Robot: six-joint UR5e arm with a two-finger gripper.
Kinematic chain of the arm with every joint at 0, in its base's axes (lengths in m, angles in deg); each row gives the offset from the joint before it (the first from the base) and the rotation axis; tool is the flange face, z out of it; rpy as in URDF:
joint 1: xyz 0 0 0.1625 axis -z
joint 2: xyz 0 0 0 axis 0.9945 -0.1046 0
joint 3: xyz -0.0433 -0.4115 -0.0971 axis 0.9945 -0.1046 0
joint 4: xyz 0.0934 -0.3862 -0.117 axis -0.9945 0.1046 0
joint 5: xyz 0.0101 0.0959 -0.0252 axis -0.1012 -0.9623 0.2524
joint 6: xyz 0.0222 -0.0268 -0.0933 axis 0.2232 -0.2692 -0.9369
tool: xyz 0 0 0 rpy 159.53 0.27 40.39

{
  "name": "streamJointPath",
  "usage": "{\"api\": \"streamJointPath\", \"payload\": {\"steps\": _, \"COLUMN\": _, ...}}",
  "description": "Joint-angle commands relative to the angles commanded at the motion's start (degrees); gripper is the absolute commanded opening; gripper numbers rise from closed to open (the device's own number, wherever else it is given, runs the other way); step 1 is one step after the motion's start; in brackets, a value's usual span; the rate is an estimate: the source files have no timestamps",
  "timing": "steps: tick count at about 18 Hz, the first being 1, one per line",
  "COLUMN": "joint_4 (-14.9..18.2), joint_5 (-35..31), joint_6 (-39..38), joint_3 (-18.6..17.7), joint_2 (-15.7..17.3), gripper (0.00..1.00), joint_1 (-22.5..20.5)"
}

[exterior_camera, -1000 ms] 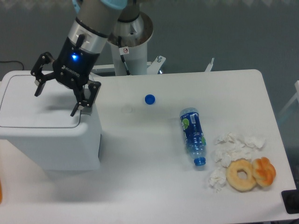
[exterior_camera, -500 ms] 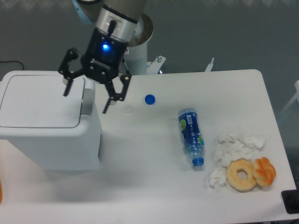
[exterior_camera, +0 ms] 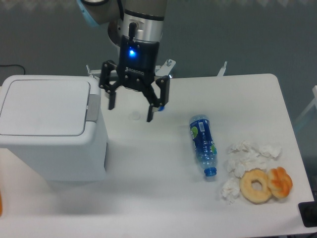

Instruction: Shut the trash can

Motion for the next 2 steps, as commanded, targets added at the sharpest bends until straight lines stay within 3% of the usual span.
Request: {"api": "streamJointPath", "payload": {"steps": 2, "joint_4": 0.0, "joint_5": -1.2, "joint_6": 2.3, "joint_3": -0.2, "joint_2": 0.0, "gripper": 1.0, "joint_1": 0.1}}
